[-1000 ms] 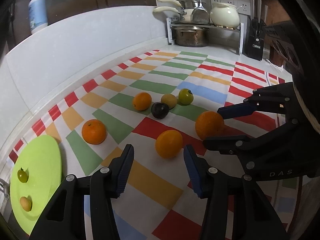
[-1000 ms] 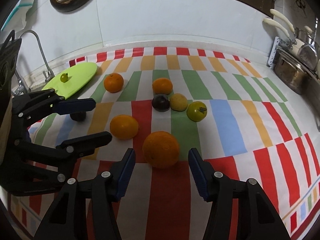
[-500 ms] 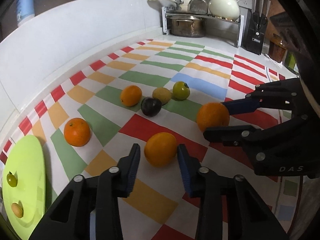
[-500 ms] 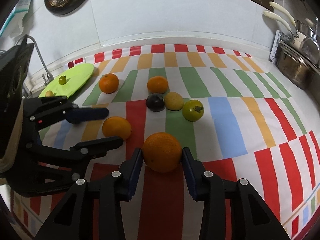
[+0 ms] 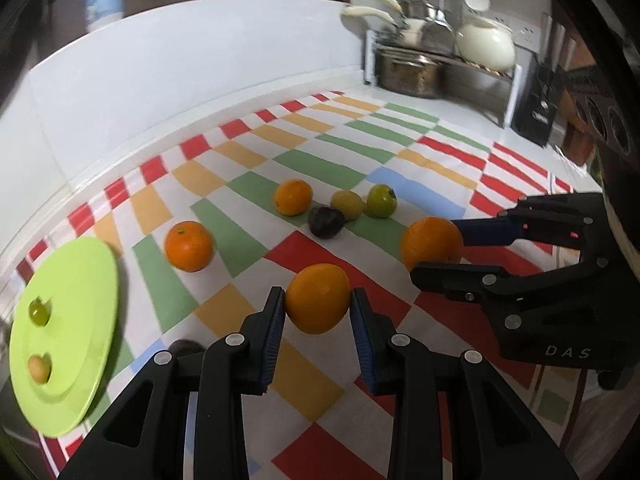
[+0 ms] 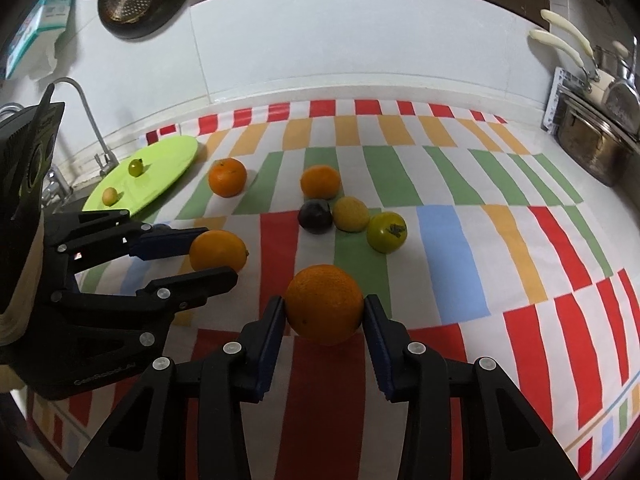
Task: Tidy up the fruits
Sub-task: 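Grasp a mandarin with left tool while right tool grasps the large orange, then carry the mandarin with left tool while right tool carries the orange over the plate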
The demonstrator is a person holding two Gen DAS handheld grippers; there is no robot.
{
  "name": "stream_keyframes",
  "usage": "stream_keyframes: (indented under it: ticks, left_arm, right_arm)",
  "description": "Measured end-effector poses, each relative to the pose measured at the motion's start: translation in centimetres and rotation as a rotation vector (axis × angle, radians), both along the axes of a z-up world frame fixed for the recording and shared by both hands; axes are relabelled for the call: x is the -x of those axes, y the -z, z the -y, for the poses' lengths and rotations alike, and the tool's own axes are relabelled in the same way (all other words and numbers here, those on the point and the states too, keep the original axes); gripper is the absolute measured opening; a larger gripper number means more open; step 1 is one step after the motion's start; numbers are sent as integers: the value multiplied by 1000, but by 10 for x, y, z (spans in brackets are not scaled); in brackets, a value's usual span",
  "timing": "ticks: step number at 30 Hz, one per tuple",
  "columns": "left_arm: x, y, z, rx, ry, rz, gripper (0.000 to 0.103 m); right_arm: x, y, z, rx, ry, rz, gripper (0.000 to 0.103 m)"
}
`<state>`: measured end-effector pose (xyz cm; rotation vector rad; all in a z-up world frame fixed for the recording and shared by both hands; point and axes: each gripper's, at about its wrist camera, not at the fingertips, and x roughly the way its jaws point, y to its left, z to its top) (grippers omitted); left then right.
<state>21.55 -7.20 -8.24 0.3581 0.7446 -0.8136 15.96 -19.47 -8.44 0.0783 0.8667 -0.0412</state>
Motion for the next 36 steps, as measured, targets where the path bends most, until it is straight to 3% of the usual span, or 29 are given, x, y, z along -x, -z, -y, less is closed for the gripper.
stream_keyframes:
  ticks: [24,36]
  left_arm:
    - [11,-60,-82,118,-474,86,33]
    - [6,-83,-129,161,-616,132,33]
  right_arm:
    - [-28,-55,-45,-38,-197,169,41]
    - [-52,-83,-79,-39,-276,255,41]
